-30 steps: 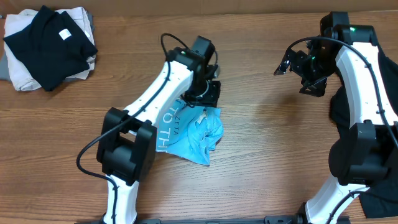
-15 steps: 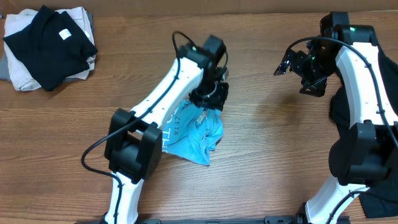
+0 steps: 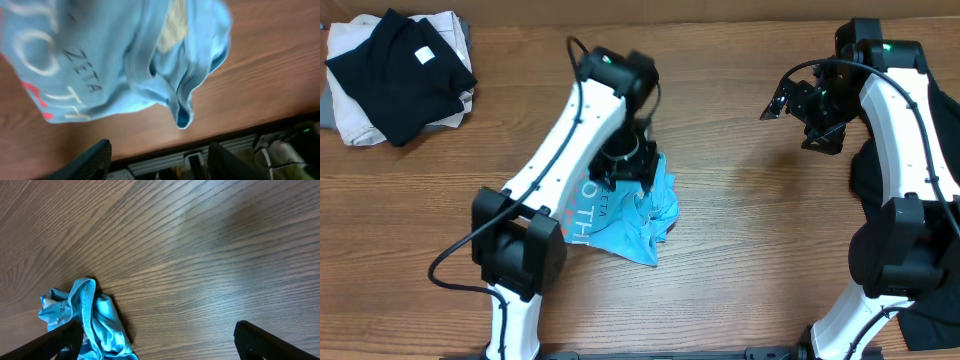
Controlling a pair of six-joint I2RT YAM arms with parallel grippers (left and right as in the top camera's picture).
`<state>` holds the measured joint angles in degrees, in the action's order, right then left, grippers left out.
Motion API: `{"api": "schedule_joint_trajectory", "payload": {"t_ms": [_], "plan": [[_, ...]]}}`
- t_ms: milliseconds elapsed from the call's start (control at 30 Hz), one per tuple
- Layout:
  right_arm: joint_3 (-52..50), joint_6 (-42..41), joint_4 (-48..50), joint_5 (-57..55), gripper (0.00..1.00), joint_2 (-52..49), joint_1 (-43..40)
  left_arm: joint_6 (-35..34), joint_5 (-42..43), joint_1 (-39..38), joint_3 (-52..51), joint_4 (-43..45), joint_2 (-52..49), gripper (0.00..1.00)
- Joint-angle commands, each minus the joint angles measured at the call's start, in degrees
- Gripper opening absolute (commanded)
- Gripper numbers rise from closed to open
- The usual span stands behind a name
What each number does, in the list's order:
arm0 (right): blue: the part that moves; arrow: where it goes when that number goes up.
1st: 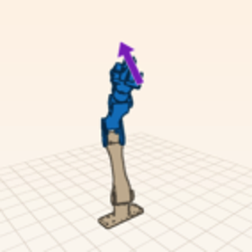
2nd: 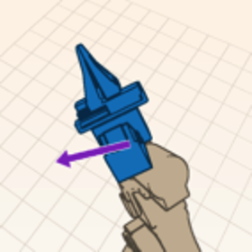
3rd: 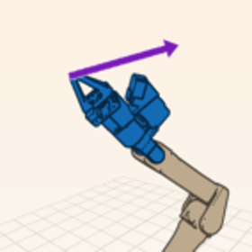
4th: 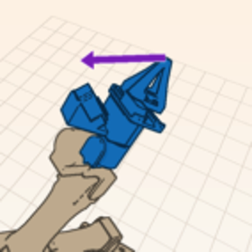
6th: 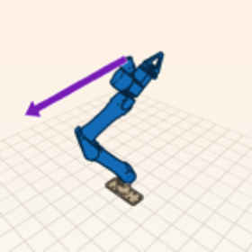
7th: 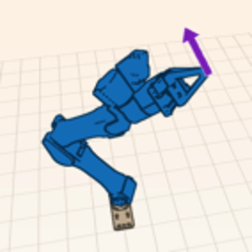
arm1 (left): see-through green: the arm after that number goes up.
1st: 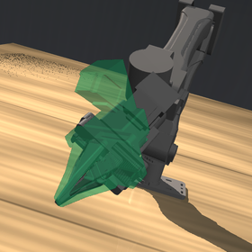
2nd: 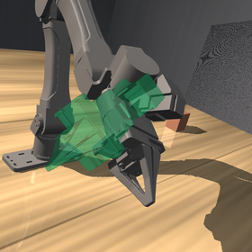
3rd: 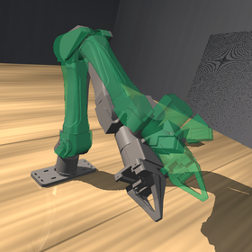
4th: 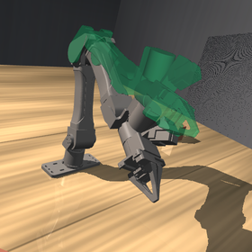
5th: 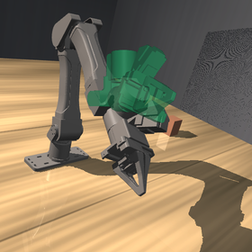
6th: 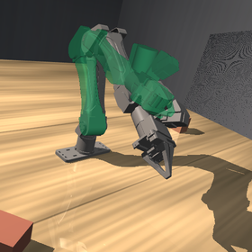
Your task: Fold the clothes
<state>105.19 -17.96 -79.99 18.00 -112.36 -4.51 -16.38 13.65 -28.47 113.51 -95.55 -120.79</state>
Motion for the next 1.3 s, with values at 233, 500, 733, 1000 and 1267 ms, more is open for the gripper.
{"api": "schedule_joint_trajectory", "payload": {"t_ms": [233,500,733,1000,1267], "plan": [[-2.9,0.4,1.6,0.0,1.0,1.2,0.0,-0.5,6.5,-4.9,-14.1,11.5,0.2,0.65],[-3.1,0.4,1.7,0.0,1.0,1.2,0.0,-1.2,6.5,-5.7,-15.3,13.4,0.2,0.65],[-3.1,0.4,1.7,0.0,1.0,1.2,0.0,-1.9,7.0,-5.8,-19.0,16.2,0.2,0.39],[-3.1,0.4,1.8,0.0,1.0,1.2,0.0,-1.8,8.9,-7.5,-19.1,19.3,0.2,0.04],[-3.1,0.4,2.1,0.0,1.0,1.2,0.0,-1.9,8.6,-12.4,-18.3,19.8,0.2,0.1]]}}
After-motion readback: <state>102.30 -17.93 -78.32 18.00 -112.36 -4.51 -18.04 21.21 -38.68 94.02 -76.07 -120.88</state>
